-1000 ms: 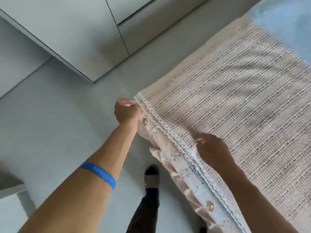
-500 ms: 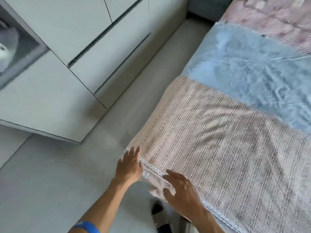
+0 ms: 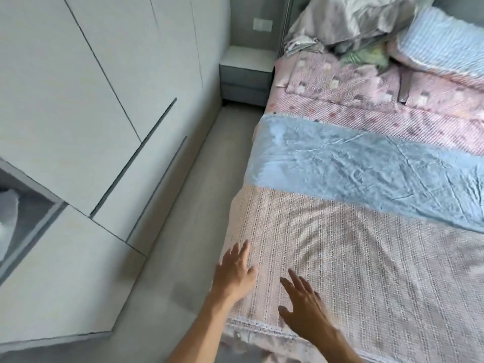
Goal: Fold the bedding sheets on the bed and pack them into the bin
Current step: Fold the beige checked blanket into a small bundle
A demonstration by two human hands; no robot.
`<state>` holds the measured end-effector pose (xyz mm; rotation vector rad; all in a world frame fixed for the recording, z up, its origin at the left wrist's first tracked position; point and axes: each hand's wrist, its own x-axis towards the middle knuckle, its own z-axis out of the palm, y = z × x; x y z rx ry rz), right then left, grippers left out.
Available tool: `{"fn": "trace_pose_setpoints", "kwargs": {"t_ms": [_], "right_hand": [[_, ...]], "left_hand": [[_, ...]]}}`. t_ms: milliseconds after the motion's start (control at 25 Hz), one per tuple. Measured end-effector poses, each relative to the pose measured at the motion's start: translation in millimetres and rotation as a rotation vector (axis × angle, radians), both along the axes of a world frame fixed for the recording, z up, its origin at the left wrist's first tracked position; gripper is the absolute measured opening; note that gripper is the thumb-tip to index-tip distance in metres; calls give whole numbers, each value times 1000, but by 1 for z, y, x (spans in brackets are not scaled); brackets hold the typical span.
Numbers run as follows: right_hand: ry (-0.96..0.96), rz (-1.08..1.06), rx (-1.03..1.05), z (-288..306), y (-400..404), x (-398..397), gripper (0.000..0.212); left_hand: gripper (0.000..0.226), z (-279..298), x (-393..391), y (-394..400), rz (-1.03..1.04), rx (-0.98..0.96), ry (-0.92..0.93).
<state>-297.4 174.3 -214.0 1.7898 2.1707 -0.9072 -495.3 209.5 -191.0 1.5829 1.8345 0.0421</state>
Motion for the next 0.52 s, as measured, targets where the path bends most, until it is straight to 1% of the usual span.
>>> {"fn": "trace_pose_setpoints", "kwargs": {"t_ms": [120, 240, 280, 360, 440, 520], "right_hand": [[13, -131, -32, -6, 2, -56, 73], [32, -253, -1, -18, 3, -84, 74], [32, -289, -6, -18, -2, -92, 75], [16, -373, -7, -20, -11, -98, 77], [34, -484, -37, -24, -11, -84, 78], [82, -572, -87, -22, -1, -64, 79]], "left_hand": [[64, -14, -56, 9, -87, -32, -7], [64, -23, -86, 23, -174, -73, 15], [62, -24, -91, 30, -238, -94, 43], [60, -21, -90, 51, -396, -102, 103], [61, -12, -72, 79, -546, -106, 136], [59, -4, -49, 108, -616, -106, 149]]}}
